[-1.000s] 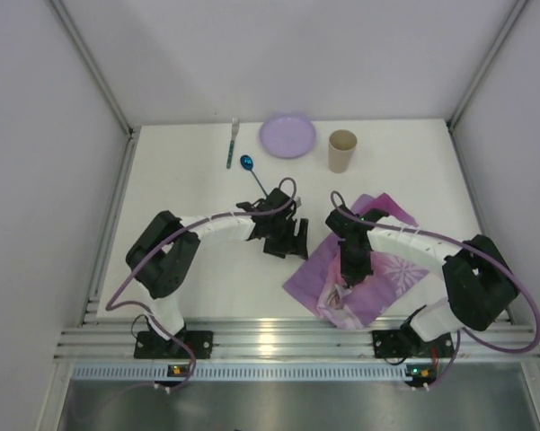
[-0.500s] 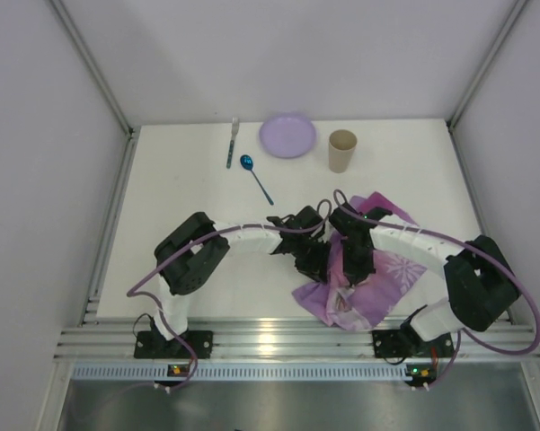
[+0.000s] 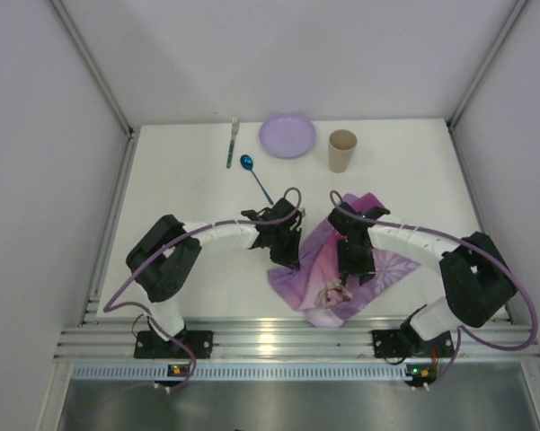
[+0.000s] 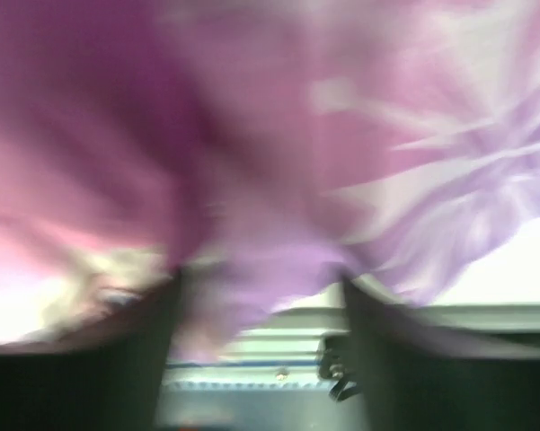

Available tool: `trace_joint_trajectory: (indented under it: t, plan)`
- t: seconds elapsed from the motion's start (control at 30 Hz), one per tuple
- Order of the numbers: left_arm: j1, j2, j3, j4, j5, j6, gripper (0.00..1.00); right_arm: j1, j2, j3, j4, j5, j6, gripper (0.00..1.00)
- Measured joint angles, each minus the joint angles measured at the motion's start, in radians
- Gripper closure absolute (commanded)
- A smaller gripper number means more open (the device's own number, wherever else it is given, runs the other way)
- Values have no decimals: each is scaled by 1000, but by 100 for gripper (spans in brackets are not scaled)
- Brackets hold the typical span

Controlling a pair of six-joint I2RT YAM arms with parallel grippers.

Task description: Set the dinner table for one person

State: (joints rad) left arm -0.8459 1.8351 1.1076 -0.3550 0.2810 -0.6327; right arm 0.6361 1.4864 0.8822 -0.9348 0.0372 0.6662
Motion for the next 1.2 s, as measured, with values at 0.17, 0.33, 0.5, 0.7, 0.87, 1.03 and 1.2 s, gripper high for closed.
trace_joint_trajectory:
  t: [0.17,0.33,0.5,0.7,0.87,1.03,1.2]
  plan:
    - [53,-188,-72,-82,-129,-22,100,-6,-3,-6,22,-13,-39,0]
    - [58,-249,-119,-95,-197,-58,100,-54,-89,-51,49,-25,-40,0]
    - [63,-243,-149,-117,-216,-85,100,-119,-149,-154,86,-67,-19,0]
    - [64,-239,-149,-123,-219,-94,100,-147,-189,-253,126,-119,17,0]
    - [64,-239,-149,-129,-218,-103,100,-150,-213,-279,163,-156,37,20]
    - [64,-239,-149,-130,-214,-122,100,-150,-166,-275,264,-267,59,57]
    - [66,-243,-170,-128,-211,-145,100,-145,-84,-255,410,-328,60,100]
